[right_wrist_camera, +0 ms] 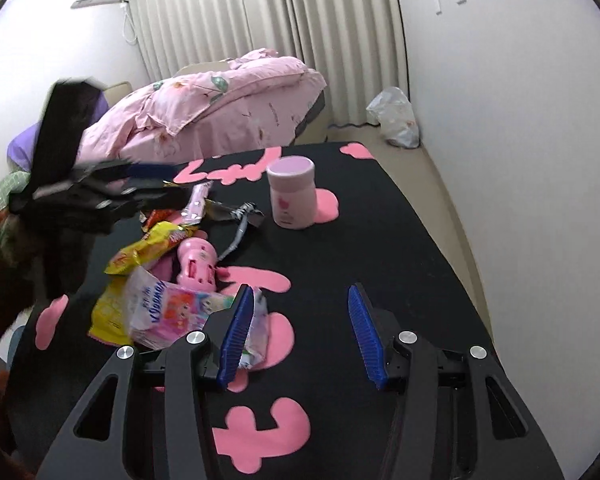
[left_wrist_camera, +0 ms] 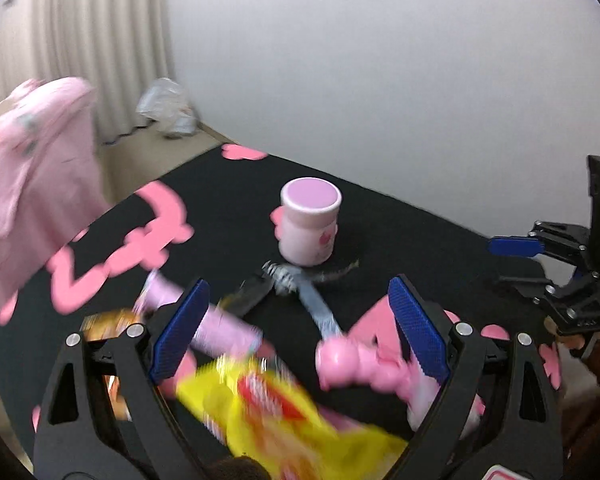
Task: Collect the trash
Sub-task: 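Grasp the yellow candy bag with the left tool while the right tool reaches the Kleenex packet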
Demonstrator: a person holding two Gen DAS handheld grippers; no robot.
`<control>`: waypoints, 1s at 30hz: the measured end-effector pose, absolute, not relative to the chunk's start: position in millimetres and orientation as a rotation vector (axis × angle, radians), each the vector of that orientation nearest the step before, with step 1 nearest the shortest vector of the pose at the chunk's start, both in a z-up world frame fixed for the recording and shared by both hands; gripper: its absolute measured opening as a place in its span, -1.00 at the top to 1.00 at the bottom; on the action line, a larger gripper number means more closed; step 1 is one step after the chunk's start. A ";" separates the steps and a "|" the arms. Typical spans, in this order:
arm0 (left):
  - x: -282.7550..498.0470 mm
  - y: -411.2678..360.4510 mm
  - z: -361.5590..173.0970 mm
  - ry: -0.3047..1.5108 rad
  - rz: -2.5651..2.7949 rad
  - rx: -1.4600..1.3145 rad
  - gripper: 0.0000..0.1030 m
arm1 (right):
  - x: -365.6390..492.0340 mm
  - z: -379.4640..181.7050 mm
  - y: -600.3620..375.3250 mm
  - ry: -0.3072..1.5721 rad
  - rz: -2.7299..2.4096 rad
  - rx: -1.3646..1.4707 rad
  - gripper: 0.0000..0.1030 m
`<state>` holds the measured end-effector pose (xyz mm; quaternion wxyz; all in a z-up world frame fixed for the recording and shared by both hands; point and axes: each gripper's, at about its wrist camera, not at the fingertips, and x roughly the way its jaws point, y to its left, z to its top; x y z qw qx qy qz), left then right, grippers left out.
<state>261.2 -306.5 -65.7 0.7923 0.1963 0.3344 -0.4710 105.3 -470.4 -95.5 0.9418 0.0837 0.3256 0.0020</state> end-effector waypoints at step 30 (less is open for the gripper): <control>240.2 -198.0 -36.7 0.914 -0.724 0.071 0.62 | 109.9 -108.9 -436.9 0.746 0.141 0.168 0.09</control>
